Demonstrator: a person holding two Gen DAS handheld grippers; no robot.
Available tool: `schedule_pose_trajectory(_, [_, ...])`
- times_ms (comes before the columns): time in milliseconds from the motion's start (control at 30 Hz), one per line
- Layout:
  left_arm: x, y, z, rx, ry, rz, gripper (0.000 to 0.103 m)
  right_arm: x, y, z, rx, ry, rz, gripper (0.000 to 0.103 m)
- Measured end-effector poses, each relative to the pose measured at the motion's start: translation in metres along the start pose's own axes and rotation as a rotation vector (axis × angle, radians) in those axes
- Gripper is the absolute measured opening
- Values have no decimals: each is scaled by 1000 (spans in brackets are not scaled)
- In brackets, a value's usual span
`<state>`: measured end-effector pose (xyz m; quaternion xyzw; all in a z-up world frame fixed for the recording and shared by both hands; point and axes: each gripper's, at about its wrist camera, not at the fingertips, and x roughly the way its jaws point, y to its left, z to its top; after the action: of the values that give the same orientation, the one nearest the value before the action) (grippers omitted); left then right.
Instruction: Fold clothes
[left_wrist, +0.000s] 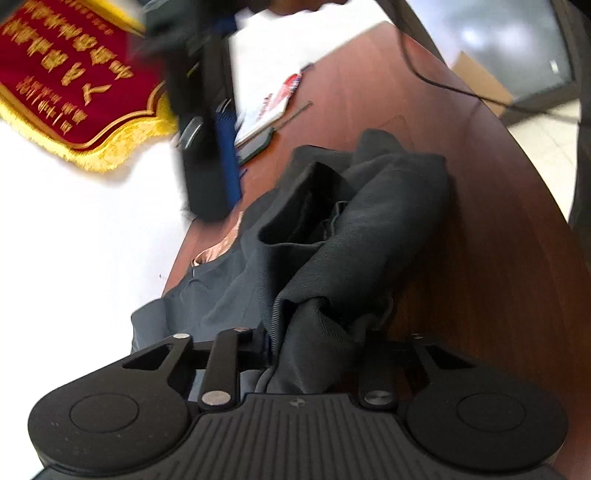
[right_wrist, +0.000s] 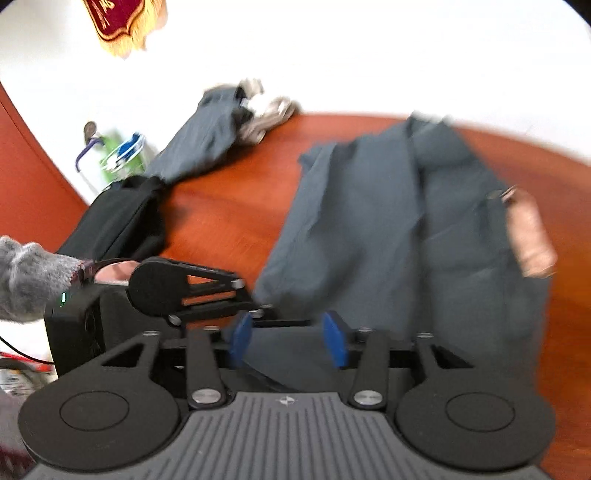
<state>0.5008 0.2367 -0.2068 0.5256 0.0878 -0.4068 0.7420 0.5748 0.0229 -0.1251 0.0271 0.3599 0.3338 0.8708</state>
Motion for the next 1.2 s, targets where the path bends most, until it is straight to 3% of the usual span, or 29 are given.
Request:
schedule_pose_trajectory(100, [-2,16,2,-63,-4,-3,24,-23,0,-19,-113,-58,-100,94])
schedule_pose_trajectory(300, [2,51,17,-182,8,-33,22,-28,15,-62,-295,-110,-231,102])
schedule_pose_trajectory(533, [20,101,48,-207,30,-54,22,18,55,-87,-545,-151,-394,102])
schedule_pose_trajectory(633, [15,93,44,-203,36,-57,23,51,72,-93,-678,-191,-515,102])
schedule_pose_trajectory(733, [6,80,37,-200,40,-55,23,67,75,-95,-712,-204,-572,102])
schedule_pose_trajectory(833, [1,73,34,-203,44,-51,23,86,70,-105,-787,-210,-680,102])
schedule_pose_trajectory(1200, [2,80,37,-262,47,-18,22,85,9,-146,-830,-89,-767,102])
